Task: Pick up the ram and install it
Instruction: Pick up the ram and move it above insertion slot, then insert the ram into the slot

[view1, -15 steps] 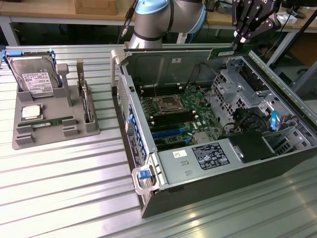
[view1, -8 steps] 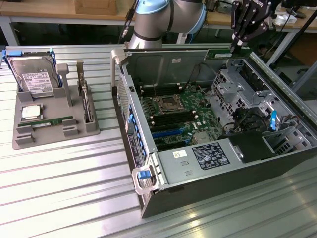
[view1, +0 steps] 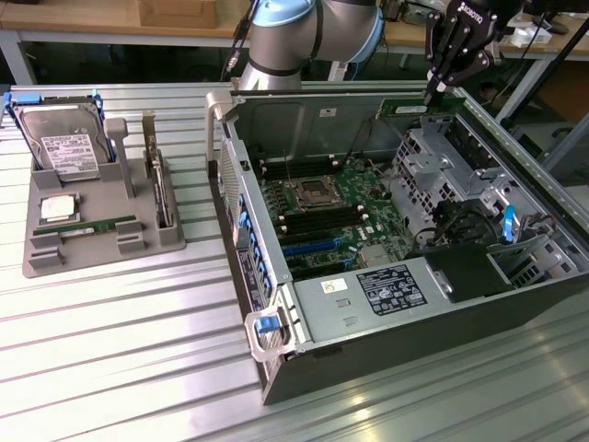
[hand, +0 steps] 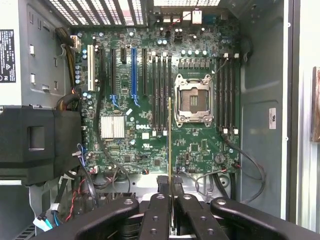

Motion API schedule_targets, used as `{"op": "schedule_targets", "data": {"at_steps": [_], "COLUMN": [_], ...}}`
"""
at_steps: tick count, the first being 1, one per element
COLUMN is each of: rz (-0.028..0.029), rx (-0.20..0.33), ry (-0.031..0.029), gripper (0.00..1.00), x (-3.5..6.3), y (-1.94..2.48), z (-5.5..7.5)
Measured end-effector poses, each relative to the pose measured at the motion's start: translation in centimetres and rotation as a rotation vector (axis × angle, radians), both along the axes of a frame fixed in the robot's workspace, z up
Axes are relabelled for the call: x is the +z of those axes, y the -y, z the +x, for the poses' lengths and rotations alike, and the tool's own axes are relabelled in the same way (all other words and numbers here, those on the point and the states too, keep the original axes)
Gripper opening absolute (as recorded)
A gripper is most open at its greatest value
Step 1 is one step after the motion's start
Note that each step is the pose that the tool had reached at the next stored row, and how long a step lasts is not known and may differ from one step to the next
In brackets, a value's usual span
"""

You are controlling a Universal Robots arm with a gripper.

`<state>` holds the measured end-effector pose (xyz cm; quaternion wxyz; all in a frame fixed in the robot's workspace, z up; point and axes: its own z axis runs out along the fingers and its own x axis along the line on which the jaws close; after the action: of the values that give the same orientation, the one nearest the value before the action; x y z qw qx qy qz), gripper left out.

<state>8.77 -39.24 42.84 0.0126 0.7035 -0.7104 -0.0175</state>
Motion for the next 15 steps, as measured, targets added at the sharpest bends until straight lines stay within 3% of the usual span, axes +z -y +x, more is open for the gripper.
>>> {"op": "schedule_targets", "data": {"at_steps": [9,15], "rz": [0.0003,0.0015], "rx": [0.0,0.0], "ry": [0.0,0.0], "gripper": [0.12,0.12], "x": [-0.02,-0.71], "y": [0.0,0.0], "z": [-0.1,-1.5]}}
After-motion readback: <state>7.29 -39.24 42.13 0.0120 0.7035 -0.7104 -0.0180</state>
